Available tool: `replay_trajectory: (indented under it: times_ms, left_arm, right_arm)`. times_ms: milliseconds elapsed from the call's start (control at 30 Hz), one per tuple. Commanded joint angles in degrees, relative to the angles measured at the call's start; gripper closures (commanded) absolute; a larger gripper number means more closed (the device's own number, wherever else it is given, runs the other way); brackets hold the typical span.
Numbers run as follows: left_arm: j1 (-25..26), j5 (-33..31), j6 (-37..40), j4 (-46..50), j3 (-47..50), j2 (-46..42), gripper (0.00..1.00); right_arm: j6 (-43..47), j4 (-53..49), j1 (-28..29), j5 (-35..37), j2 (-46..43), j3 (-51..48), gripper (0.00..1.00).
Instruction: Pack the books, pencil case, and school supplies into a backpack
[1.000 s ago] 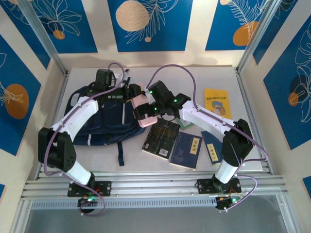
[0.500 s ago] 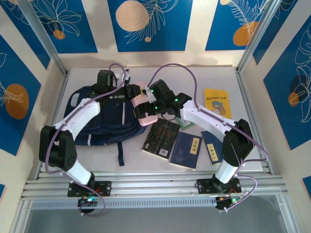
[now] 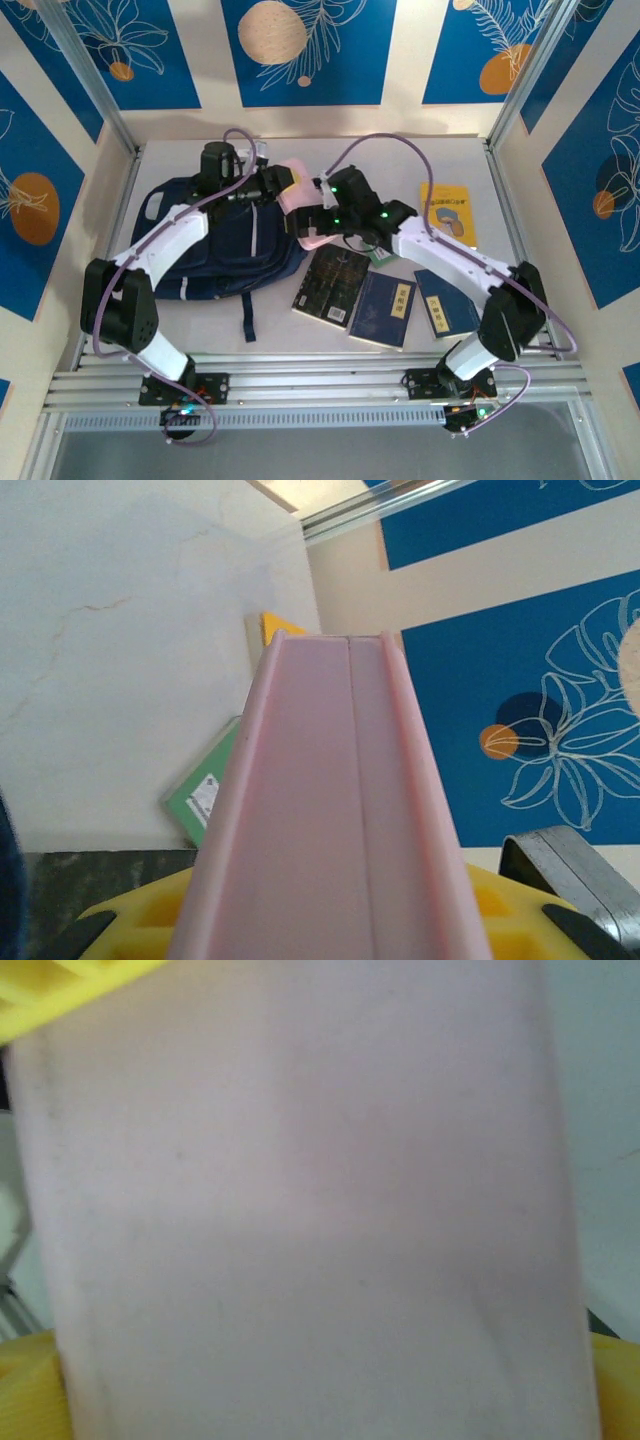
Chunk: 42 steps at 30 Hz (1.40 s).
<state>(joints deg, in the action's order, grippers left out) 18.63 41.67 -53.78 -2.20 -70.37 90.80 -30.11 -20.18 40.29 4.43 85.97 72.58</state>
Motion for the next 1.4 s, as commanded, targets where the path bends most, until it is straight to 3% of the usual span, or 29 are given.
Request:
replay_trajectory:
  times_ms: [0,167,367,733,900,1067,1367]
  left_arm:
    - [-1.8,-2.3,-3.2,-5.1,1.6,-3.9,0.77]
    - [-2.4,-4.4,-10.2,-12.8,3.9,-5.5,0.77]
    - [-2.4,-7.3,-15.1,-18.3,5.5,-7.4,0.78]
    - [-2.1,-9.5,-18.9,-20.9,7.0,-8.5,0.79]
    - [-1.8,-10.0,-19.5,-21.1,7.7,-9.0,0.79]
    - [-1.3,-10.4,-19.9,-21.1,8.1,-9.1,0.80]
    - [0.2,-11.3,-20.5,-21.4,9.3,-8.9,0.80]
  right_arm:
    - [-16.7,7.8,-9.4,-4.2,-8.5,-7.9,0.01]
    - [-37.3,28.5,-18.4,-24.0,-10.2,-20.4,0.01]
    - [-52.4,51.6,-17.6,-33.5,-7.5,-27.2,0.00]
    - [-60.5,71.0,-12.2,-32.8,-3.2,-26.9,0.04]
    - [-63.1,76.6,-11.5,-31.0,-1.1,-27.0,0.17]
    - [-62.1,76.1,-11.3,-29.1,-1.3,-26.8,0.33]
    - [-60.7,74.9,-10.5,-27.8,-0.5,-25.0,0.48]
